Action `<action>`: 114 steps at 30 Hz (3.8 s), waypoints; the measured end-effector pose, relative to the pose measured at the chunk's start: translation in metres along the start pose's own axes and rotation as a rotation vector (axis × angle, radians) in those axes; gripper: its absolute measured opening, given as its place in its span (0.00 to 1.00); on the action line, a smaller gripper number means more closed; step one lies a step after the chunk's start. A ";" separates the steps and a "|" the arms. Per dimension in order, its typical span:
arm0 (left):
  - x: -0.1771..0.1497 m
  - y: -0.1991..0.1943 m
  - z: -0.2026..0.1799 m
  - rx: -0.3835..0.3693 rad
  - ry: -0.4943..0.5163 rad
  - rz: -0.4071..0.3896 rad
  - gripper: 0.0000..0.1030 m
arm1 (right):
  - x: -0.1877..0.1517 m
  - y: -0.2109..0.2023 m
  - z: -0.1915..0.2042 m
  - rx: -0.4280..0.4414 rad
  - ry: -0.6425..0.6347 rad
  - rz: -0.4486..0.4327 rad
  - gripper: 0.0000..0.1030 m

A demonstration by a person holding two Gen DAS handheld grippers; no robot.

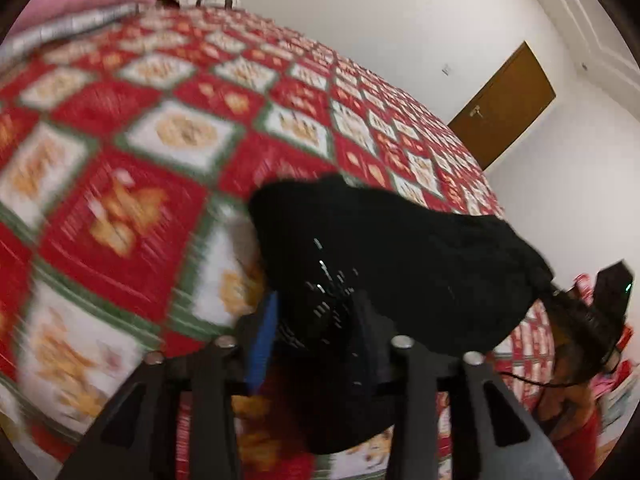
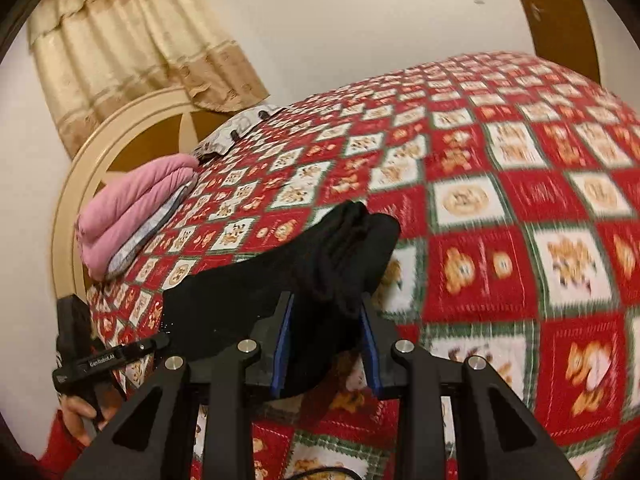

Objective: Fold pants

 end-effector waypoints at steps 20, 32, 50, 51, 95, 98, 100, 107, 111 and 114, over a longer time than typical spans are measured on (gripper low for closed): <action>0.000 0.012 -0.013 -0.046 -0.033 -0.044 0.77 | 0.007 0.035 -0.046 0.082 0.151 0.082 0.66; 0.005 -0.004 -0.014 -0.031 -0.034 -0.111 0.19 | -0.001 0.042 -0.011 -0.027 -0.014 0.172 0.28; 0.140 -0.052 0.010 0.299 0.216 -0.339 0.17 | 0.096 0.105 0.096 0.024 -0.216 -0.019 0.27; 0.140 -0.041 0.018 0.328 0.218 -0.313 0.24 | 0.093 0.119 0.088 0.010 -0.206 0.010 0.28; 0.088 0.014 0.054 0.609 0.122 -0.227 0.89 | 0.051 0.172 0.109 -0.278 -0.312 0.076 0.44; 0.078 0.006 0.046 0.603 0.133 -0.237 0.89 | 0.039 0.152 0.121 -0.216 -0.237 0.051 0.80; 0.070 0.000 0.040 0.605 0.136 -0.247 0.89 | 0.029 0.141 0.130 -0.189 -0.216 0.042 0.80; 0.051 -0.010 0.029 0.623 0.167 -0.249 0.89 | -0.001 0.118 0.136 -0.185 -0.160 0.053 0.80; 0.033 -0.027 0.020 0.635 0.192 -0.273 0.92 | -0.014 0.099 0.126 -0.150 -0.052 0.058 0.80; 0.017 -0.047 0.009 0.640 0.205 -0.324 0.98 | -0.021 0.077 0.130 -0.133 -0.040 0.014 0.80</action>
Point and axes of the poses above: each gripper's, at about its wrist camera, not at the fingertips, and y roughly the way its jaws point, z to its left, x to its top, the point moved 4 cm from there along y, roughly the way its jaws point, and after that the axes turned 7 degrees about z, right-handed, at the moved point
